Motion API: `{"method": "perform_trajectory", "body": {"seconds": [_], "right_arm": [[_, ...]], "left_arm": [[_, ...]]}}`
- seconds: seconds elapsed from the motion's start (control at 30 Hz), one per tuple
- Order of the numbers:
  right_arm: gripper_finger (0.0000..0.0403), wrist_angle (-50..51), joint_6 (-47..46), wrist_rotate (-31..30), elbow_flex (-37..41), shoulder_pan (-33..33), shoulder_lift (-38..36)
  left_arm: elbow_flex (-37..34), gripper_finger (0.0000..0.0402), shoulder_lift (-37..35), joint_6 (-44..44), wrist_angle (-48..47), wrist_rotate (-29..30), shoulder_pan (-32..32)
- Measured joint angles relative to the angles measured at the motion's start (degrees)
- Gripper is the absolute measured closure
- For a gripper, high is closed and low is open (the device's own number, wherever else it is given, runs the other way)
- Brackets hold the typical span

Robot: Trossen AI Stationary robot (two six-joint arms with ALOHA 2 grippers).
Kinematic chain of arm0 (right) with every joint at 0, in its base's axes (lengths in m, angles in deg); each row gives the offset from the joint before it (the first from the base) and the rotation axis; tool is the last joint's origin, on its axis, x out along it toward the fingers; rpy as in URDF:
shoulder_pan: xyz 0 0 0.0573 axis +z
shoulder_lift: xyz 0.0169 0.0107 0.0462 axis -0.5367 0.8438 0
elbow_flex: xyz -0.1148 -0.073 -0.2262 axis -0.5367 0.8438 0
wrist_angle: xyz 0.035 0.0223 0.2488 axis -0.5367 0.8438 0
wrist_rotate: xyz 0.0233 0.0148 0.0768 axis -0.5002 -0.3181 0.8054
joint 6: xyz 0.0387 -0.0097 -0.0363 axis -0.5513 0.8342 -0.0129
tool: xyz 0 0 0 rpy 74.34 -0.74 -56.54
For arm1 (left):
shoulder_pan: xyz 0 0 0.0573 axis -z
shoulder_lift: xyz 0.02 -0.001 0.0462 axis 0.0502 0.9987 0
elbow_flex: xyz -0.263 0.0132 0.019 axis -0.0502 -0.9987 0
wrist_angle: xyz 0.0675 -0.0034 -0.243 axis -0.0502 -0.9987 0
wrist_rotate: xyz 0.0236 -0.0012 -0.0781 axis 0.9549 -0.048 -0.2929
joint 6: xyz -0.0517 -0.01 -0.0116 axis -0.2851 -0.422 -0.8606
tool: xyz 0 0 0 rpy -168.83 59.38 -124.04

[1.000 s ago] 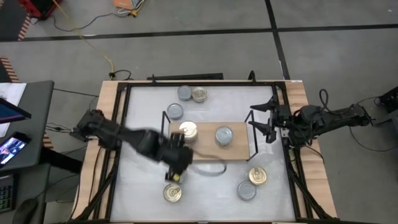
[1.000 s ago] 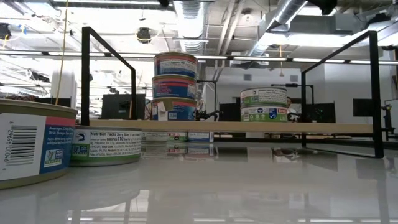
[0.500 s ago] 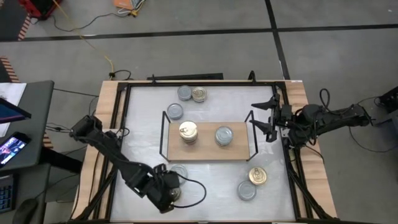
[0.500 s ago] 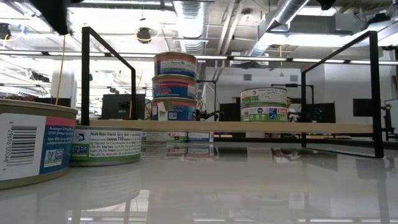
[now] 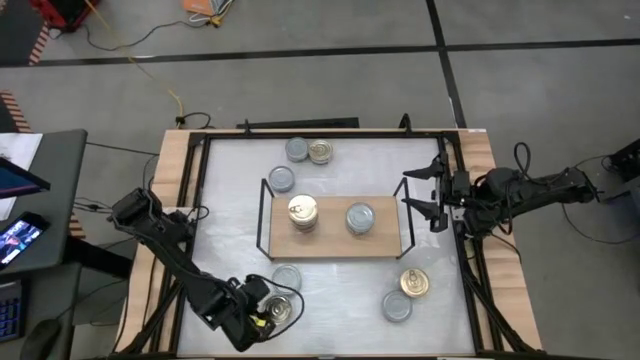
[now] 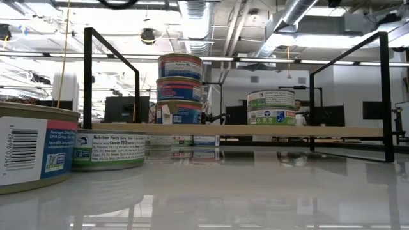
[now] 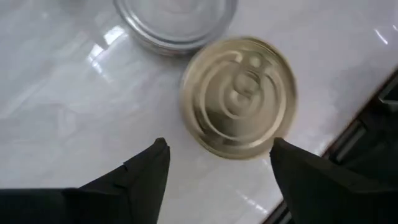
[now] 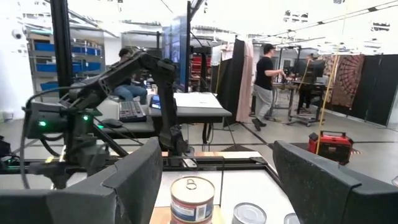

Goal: Stack canned seafood by type on shelf
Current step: Stack the blue tuna can on top of the blue tuna can on the shelf

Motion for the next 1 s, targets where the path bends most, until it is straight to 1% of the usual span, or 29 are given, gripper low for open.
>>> {"method": "perform_trajectory", "body": {"seconds": [0.2, 0.33, 0.5, 0.63, 0.77, 0.93, 1.0], "right_arm": [[0.0074, -0.40, -0.04, 2.44, -0.02, 0.00, -0.02], [0.0074, -0.21, -0.04, 3.37, -0.03, 0.00, -0.02], [0.0074, -0.01, -0.07, 4.02, -0.04, 0.00, -0.02], [0.0074, -0.01, -0.05, 4.04, -0.04, 0.00, -0.02], [0.0074, -0.03, -0.09, 4.75, -0.04, 0.00, -0.02], [0.0074, -0.03, -0.11, 5.59, -0.04, 0.00, -0.01], [0.0074, -0.03, -0.11, 5.59, -0.04, 0.00, 0.00]], "left_arm": [[-2.46, 0.0180, -0.02, -3.67, -0.49, 0.15, -1.35], [-4.25, 0.0199, -0.02, -6.23, 0.36, 0.52, -1.79], [-7.44, 0.0220, -0.02, -7.65, 7.08, 1.08, -1.85], [-8.82, 0.0240, -0.02, -8.57, 8.20, 2.30, -1.85], [-9.19, 0.0288, -0.06, -11.43, 5.90, 2.66, -1.84], [-9.17, 0.0375, -0.19, -12.56, 3.21, 3.80, -1.33], [-9.13, 0.0394, -0.22, -13.50, 2.11, 3.89, -1.28]]}}
